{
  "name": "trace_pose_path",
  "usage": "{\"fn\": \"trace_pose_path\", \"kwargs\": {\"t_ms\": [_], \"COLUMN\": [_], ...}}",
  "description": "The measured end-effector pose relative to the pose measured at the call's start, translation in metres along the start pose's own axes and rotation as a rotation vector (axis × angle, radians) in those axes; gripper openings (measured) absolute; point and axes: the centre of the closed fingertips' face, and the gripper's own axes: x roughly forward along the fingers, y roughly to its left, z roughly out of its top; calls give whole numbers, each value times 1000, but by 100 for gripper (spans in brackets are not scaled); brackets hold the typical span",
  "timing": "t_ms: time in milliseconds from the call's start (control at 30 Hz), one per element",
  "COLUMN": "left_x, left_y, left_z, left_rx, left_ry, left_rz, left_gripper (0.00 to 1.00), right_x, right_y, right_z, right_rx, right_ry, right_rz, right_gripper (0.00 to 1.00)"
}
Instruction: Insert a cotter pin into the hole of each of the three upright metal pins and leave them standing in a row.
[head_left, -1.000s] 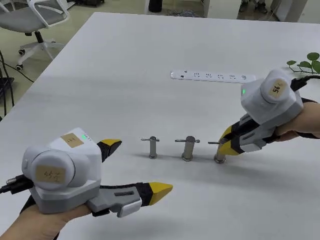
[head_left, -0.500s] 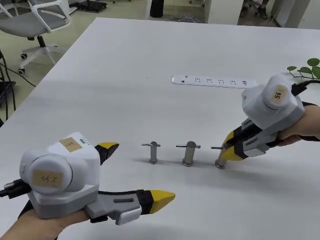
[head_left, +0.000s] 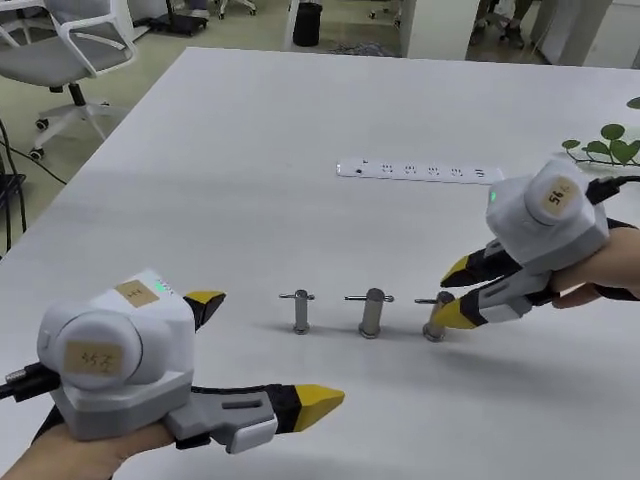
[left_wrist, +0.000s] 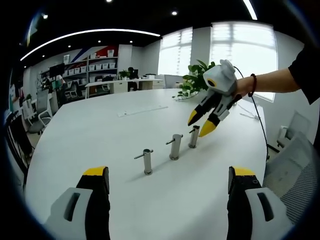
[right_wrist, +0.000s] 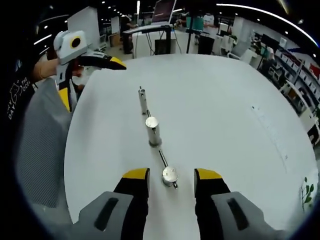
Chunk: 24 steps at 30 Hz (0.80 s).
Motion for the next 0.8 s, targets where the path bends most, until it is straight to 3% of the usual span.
{"fn": "trace_pose_path", "kwargs": {"t_ms": [133,167,300,433,467,533,567,667,700,800], "left_x": [-1,-1,-3,-6,-7,-8,-9,-11,-12,-14], "left_y": [2,3,5,9,10,11,12,14,15,17], "left_z": [2,2,4,6,6,6,7,7,7,5], "left_rx": [-19,-20,-33,-39,-40,-41,-50,-58,-57,-59], "left_ry": [-6,-4,-7,-6,-3,-5,-5,-9,-5,1], "left_rz": [9,16,31,51,60,65,74,83,91,104], "left_gripper": [99,99,99,99,99,98,97,97,97,97], "right_x": [-11,-15,-27,-36,-38,-40,-42,-43,-44,-44], "right_y": [6,5,13,20,21,26,30,39,41,44], "right_z": [3,6,12,7,7,8,8,3,-2,-5], "right_rx": [87,111,206,255,292,331,389,393,401,454], "right_ry": [-60,-91,-181,-205,-228,-255,-289,-285,-276,-303], "right_rz": [-40,-73,-122,-191,-220,-221,-239,-250,-288,-323], "right_gripper": [38,38,48,55,56,59,62,68,69,72]}}
